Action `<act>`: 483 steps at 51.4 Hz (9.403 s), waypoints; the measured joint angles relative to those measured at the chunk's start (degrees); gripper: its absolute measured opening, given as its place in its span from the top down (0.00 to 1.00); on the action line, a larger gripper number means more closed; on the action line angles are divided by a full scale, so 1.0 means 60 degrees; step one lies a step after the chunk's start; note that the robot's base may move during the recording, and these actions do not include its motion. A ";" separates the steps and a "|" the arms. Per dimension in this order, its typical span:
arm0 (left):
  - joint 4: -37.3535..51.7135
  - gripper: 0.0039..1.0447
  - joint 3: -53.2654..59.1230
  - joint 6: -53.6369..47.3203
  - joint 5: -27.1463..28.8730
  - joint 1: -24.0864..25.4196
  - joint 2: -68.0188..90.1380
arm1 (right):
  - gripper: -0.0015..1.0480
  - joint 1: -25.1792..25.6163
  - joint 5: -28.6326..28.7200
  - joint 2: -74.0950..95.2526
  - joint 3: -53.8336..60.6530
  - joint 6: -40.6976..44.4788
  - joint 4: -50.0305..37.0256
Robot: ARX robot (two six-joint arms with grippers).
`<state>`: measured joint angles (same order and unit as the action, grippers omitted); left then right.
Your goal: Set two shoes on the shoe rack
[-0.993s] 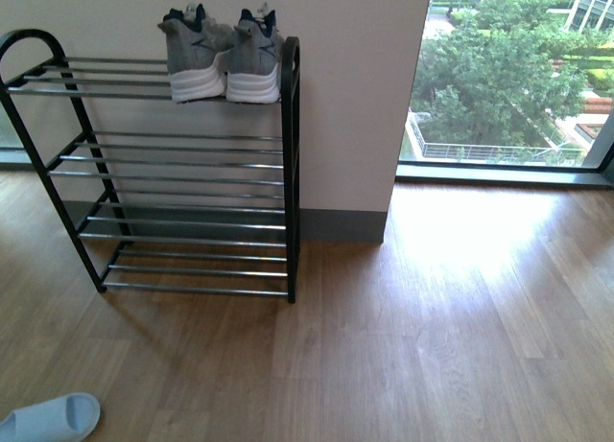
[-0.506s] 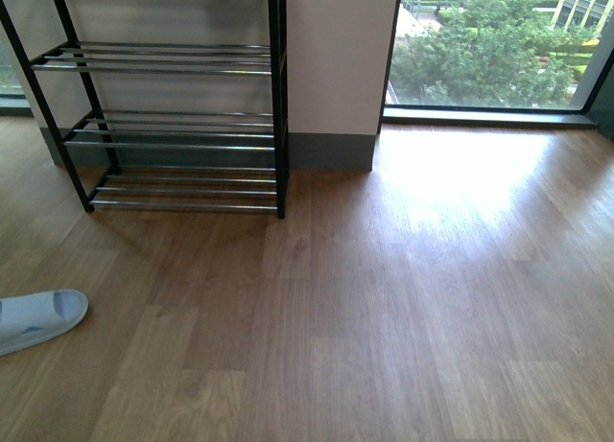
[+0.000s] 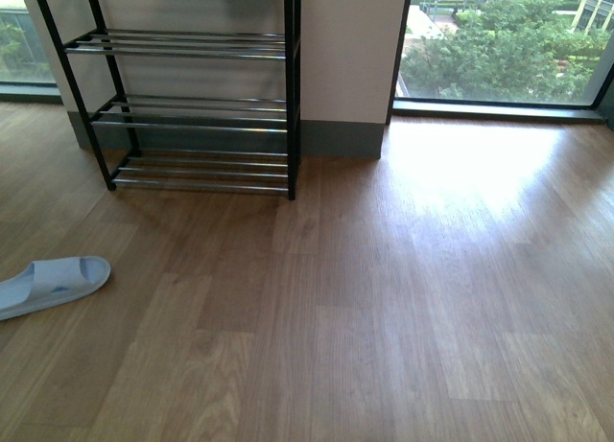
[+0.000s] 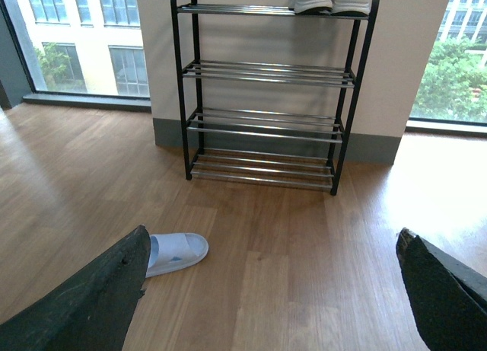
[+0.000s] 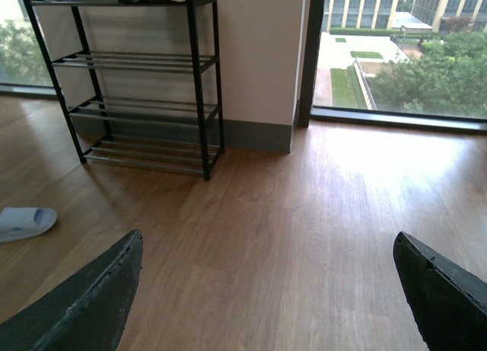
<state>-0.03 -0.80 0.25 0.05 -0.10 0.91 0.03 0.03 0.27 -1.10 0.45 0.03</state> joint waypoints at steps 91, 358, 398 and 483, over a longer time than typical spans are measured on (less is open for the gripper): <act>0.0004 0.09 0.0000 0.0000 0.0004 -0.0004 0.0000 | 0.09 0.0004 0.0029 0.0000 0.0000 -0.0007 0.0000; 0.0004 0.09 0.0000 0.0000 -0.0007 0.0000 0.0000 | 0.09 0.2004 0.0244 1.6895 -0.4936 0.1337 -0.6903; 0.0000 0.09 0.0000 0.0000 -0.0007 0.0000 0.0000 | 0.09 -0.0692 -0.1031 2.5835 -1.0051 0.2506 -0.7617; 0.0000 0.09 0.0000 0.0000 -0.0007 0.0000 0.0000 | 0.09 0.2590 -0.0463 2.5733 -1.0473 0.3934 -0.4936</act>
<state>-0.03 -0.80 0.25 0.01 -0.10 0.91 15.57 -2.74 154.67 -63.94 24.05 -29.58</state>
